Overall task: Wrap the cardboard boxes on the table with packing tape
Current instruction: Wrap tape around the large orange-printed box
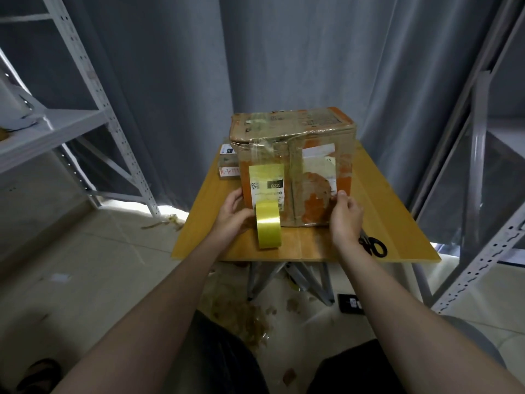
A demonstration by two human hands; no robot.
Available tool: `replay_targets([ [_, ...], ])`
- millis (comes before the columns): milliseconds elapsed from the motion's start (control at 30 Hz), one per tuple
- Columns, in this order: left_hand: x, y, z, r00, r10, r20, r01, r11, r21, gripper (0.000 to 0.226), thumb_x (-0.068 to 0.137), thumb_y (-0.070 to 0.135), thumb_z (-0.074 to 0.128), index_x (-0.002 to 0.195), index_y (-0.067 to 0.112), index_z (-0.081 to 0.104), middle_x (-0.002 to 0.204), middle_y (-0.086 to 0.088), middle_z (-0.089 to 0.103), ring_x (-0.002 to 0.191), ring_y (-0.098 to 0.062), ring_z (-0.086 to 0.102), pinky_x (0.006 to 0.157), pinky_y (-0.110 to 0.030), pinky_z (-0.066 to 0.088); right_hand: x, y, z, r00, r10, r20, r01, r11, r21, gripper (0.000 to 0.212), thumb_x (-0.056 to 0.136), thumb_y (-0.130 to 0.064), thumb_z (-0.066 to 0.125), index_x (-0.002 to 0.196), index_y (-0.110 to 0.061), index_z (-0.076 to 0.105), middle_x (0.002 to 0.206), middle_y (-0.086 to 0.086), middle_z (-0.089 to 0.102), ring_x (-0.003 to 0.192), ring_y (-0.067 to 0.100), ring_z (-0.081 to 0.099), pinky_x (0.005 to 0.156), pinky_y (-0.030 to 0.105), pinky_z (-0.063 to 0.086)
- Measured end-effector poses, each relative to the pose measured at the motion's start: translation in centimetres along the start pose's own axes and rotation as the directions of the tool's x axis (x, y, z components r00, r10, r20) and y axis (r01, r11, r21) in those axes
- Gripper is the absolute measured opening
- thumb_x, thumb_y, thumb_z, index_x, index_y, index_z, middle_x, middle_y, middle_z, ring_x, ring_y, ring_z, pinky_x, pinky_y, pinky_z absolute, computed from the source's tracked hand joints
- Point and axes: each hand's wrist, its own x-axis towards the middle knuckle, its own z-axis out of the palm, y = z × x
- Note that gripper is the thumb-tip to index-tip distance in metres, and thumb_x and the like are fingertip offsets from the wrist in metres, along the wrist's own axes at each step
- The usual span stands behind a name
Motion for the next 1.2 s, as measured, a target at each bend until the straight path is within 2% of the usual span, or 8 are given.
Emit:
replay_targets([
  [200, -1.9, 2.0, -0.4, 0.993, 0.107, -0.048, -0.105, 0.994, 0.035, 0.079, 0.093, 0.015, 0.076, 0.16, 0.024, 0.036, 0.134, 0.016, 0.052, 0.088, 0.026, 0.062, 0.069, -0.001, 0.048, -1.6, -2.5, -0.7, 0.998, -0.054, -0.018, 0.054, 0.999, 0.004, 0.025, 0.11, -0.038, 0.04, 0.108, -0.027, 0.062, 0.152, 0.007, 0.042, 0.149, 0.024, 0.025, 0.116, 0.04, 0.023],
  [333, -3.5, 4.0, -0.8, 0.99, 0.131, -0.057, -0.126, 0.988, 0.092, 0.088, 0.09, 0.016, 0.08, 0.161, 0.036, 0.033, 0.161, 0.002, 0.041, 0.139, -0.013, 0.052, 0.111, -0.039, 0.05, -2.9, -3.9, -1.3, 0.998, -0.06, 0.001, 0.06, 0.998, 0.011, 0.022, 0.108, -0.035, 0.042, 0.109, -0.03, 0.064, 0.138, 0.003, 0.043, 0.145, 0.023, 0.022, 0.101, 0.036, 0.025],
  [467, -4.3, 5.6, -0.9, 0.988, 0.146, -0.056, -0.135, 0.978, 0.157, 0.08, 0.093, 0.022, 0.079, 0.158, 0.042, 0.037, 0.157, 0.007, 0.04, 0.139, -0.021, 0.05, 0.112, -0.046, 0.048, -4.1, -4.7, -2.0, 0.99, -0.127, -0.065, 0.126, 0.992, -0.017, 0.03, 0.106, -0.032, 0.042, 0.103, -0.034, 0.072, 0.118, -0.005, 0.041, 0.136, 0.023, 0.027, 0.097, 0.035, 0.022],
  [633, -3.9, 7.3, -1.5, 0.988, 0.157, -0.014, -0.156, 0.986, 0.063, 0.062, 0.089, 0.017, 0.08, 0.121, 0.065, 0.058, 0.112, 0.029, 0.071, 0.088, 0.003, 0.073, 0.065, -0.016, 0.057, -4.4, -6.2, -2.4, 0.977, -0.166, -0.137, 0.154, 0.983, -0.097, 0.029, 0.104, -0.033, 0.044, 0.095, -0.034, 0.072, 0.117, -0.002, 0.049, 0.132, 0.024, 0.03, 0.104, 0.039, 0.021],
  [867, -1.9, 10.4, -1.3, 1.0, -0.011, -0.028, 0.014, 0.994, 0.109, 0.013, 0.101, 0.023, 0.064, 0.109, 0.028, 0.073, 0.074, 0.017, 0.073, 0.059, -0.001, 0.064, 0.044, -0.011, 0.045, -2.5, -7.6, -2.5, 0.987, -0.157, -0.028, 0.145, 0.959, -0.245, 0.029, 0.1, -0.035, 0.046, 0.098, -0.03, 0.074, 0.126, 0.004, 0.057, 0.136, 0.028, 0.027, 0.107, 0.044, 0.023],
  [1067, -0.5, 11.0, 0.4, 0.995, -0.083, -0.057, 0.091, 0.983, 0.161, 0.015, 0.1, 0.028, 0.061, 0.091, 0.021, 0.071, 0.072, 0.008, 0.069, 0.043, -0.001, 0.062, 0.036, -0.011, 0.04, -1.6, -6.7, -2.1, 0.989, -0.149, -0.004, 0.141, 0.942, -0.303, 0.028, 0.102, -0.033, 0.045, 0.098, -0.026, 0.072, 0.132, 0.007, 0.055, 0.133, 0.032, 0.03, 0.109, 0.045, 0.024],
  [1133, -0.2, 10.7, 0.2, 0.994, -0.075, -0.076, 0.086, 0.983, 0.162, 0.018, 0.101, 0.032, 0.06, 0.089, 0.022, 0.069, 0.07, 0.01, 0.072, 0.051, -0.003, 0.065, 0.041, -0.012, 0.044, -1.7, -7.1, -1.9, 0.947, -0.321, 0.009, 0.279, 0.809, -0.518, 0.022, 0.101, -0.036, 0.049, 0.108, -0.026, 0.068, 0.14, 0.01, 0.049, 0.133, 0.036, 0.032, 0.11, 0.049, 0.023],
  [1200, -0.3, 10.5, -0.4, 0.996, -0.065, -0.061, 0.074, 0.985, 0.154, 0.02, 0.103, 0.036, 0.059, 0.09, 0.025, 0.069, 0.067, 0.013, 0.074, 0.059, -0.005, 0.069, 0.054, -0.018, 0.05, -2.4, -8.1, -1.0, 0.782, -0.613, 0.107, 0.546, 0.594, -0.591, 0.029, 0.101, -0.046, 0.049, 0.117, -0.028, 0.066, 0.143, 0.008, 0.048, 0.134, 0.034, 0.035, 0.11, 0.049, 0.023],
])
